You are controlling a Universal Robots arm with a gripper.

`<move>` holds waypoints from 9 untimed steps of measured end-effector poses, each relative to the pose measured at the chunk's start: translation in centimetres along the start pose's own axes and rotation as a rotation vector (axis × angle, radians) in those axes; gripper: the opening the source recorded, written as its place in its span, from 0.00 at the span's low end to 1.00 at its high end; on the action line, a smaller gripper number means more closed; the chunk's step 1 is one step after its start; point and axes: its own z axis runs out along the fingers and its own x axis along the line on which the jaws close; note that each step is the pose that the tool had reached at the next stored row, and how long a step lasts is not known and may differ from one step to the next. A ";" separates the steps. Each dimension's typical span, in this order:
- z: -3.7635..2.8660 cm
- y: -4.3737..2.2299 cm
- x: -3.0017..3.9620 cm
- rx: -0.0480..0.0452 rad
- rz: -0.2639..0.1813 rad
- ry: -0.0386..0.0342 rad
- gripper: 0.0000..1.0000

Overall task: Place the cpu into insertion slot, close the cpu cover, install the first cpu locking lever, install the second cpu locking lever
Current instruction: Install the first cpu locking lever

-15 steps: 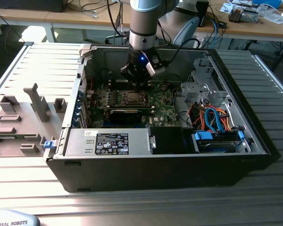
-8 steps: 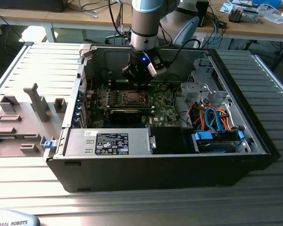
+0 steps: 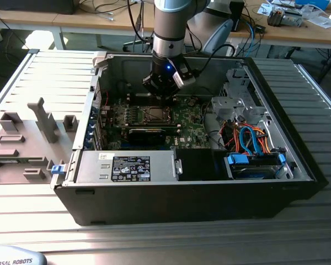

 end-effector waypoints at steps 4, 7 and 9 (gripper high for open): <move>0.00 -0.28 0.02 0.0001 0.000 0.0000 0.11; -0.01 -0.66 0.05 0.0002 0.000 0.0001 0.11; -0.01 -0.97 0.07 0.0002 0.000 0.0002 0.11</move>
